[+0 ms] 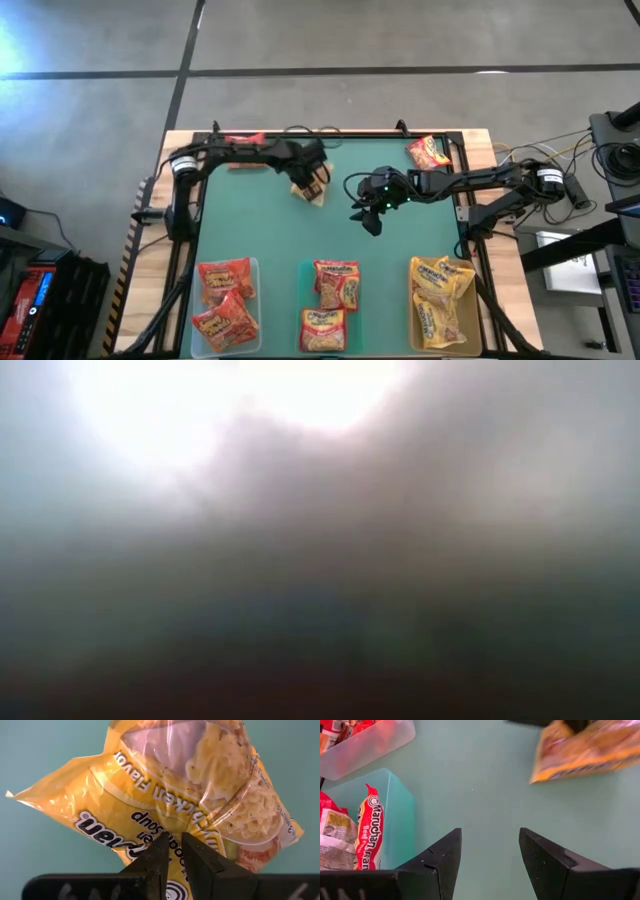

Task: Sort Maruchan noodles
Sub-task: Put the yellow noodle pack into the orange bin

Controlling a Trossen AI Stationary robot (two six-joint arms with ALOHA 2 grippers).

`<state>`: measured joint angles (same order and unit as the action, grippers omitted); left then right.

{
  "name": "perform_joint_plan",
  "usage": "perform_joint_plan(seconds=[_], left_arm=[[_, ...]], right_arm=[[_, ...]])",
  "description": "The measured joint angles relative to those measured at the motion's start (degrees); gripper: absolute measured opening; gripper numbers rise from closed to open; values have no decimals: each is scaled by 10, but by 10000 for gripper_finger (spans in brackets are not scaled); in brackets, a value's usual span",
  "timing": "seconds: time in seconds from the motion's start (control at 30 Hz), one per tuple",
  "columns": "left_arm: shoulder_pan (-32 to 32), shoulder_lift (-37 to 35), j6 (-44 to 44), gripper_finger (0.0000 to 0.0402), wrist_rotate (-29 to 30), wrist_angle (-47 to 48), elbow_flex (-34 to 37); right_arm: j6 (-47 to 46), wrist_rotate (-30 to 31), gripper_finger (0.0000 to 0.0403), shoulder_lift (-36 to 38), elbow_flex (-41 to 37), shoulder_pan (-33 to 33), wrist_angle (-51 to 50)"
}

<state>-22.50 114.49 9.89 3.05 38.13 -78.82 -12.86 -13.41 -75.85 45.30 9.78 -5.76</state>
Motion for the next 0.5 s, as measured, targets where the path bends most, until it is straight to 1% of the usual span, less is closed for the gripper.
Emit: perform_joint_plan(seconds=[0.2,0.33,0.5], left_arm=[[72,-8,-4,39,-60,-19,2],[110,-11,-6,39,-60,-67,3],[130,-39,-20,39,-56,-94,3]], right_arm=[[0,0,187,0,0,0,0],[-4,0,187,0,0,0,0],[-31,-1,187,0,0,4,-11]])
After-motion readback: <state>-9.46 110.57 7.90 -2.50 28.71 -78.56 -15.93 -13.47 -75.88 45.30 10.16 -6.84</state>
